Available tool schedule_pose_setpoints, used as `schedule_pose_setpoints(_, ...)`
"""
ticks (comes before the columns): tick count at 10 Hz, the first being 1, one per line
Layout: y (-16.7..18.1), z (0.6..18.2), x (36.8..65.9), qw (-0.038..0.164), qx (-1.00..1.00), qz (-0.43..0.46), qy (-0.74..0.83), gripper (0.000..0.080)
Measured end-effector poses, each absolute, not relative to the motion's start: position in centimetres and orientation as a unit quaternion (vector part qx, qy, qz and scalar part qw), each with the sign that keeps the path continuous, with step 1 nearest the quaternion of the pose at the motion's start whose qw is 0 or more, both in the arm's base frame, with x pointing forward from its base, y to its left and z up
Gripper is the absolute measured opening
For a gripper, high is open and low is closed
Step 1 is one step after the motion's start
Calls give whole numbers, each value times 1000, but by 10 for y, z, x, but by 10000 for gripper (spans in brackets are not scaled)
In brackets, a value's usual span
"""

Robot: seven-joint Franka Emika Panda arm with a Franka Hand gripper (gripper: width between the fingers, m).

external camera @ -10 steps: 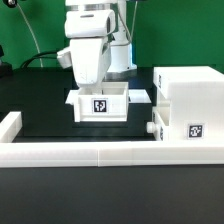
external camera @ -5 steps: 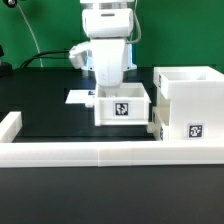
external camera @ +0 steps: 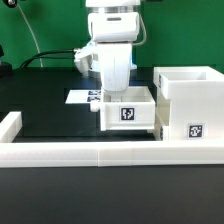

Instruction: Assemble drawer

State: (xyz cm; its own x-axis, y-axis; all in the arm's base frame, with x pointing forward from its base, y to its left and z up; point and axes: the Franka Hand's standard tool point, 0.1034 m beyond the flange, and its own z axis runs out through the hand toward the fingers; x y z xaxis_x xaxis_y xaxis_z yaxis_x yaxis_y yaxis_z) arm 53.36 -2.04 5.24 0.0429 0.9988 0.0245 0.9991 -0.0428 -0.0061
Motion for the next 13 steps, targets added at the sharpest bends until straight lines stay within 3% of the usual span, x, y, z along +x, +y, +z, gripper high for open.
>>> schedule_pose_setpoints(13,1,56,535,14,-712,-6,-702,42)
